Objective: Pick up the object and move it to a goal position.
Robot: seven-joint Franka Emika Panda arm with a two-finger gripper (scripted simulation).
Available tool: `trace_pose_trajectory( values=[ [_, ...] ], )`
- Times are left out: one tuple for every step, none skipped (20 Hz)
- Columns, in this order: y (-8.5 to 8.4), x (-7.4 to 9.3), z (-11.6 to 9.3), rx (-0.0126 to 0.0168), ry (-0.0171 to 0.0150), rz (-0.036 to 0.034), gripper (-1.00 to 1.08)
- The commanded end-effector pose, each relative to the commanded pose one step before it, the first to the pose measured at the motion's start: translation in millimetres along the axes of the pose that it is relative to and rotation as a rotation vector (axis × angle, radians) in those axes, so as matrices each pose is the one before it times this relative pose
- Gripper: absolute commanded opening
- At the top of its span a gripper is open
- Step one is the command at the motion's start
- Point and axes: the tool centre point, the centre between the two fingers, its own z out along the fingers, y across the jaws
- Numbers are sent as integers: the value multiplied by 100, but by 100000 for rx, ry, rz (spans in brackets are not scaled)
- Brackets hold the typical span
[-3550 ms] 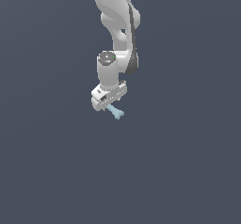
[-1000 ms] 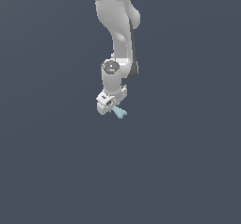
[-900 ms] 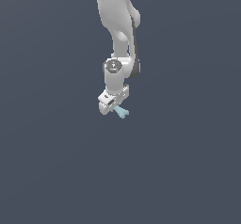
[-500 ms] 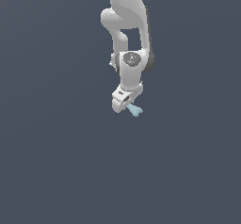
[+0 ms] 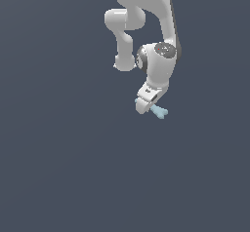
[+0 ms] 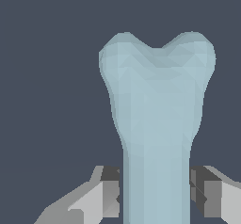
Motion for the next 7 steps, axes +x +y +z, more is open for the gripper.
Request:
trace_pose_trajectory(
  values=[
    [-549, 1102, -718, 55, -100, 200, -100],
    [-138, 311, -187, 0, 0, 0, -100],
    [-105, 251, -147, 0, 0, 0, -100],
    [-75, 191, -109, 0, 0, 0, -100],
    [-33, 122, -77, 33, 25, 26, -100],
    [-28, 78, -43, 0, 0, 0, -100],
    [-9, 26, -14, 0, 0, 0, -100]
  ],
)
